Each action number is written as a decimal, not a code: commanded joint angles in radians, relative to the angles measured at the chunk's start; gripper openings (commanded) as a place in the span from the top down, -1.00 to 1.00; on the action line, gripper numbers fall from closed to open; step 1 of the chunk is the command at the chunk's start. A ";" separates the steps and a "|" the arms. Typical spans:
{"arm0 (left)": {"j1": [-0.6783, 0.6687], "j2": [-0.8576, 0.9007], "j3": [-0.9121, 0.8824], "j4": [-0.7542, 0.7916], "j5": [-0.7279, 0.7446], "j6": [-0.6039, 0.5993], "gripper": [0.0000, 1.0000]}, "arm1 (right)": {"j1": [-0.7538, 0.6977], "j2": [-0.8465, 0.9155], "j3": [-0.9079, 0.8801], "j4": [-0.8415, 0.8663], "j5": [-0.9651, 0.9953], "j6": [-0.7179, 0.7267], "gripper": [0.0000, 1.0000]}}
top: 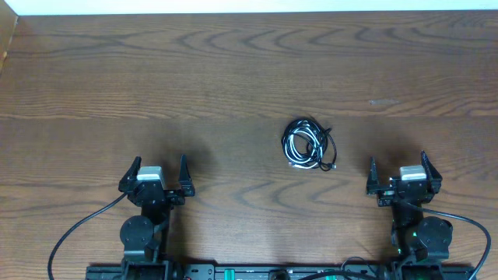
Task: Untangle cables
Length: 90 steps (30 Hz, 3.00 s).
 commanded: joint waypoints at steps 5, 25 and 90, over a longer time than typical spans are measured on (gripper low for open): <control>0.005 -0.005 -0.009 -0.049 -0.006 0.013 -1.00 | -0.007 -0.005 -0.001 -0.005 -0.002 -0.010 -0.98; 0.005 -0.004 -0.009 -0.049 -0.006 0.014 -0.99 | -0.007 -0.005 -0.001 -0.005 -0.002 -0.010 -0.98; 0.004 0.859 0.795 -0.772 0.171 -0.226 -0.99 | -0.007 0.850 0.687 -0.509 -0.019 0.222 -0.99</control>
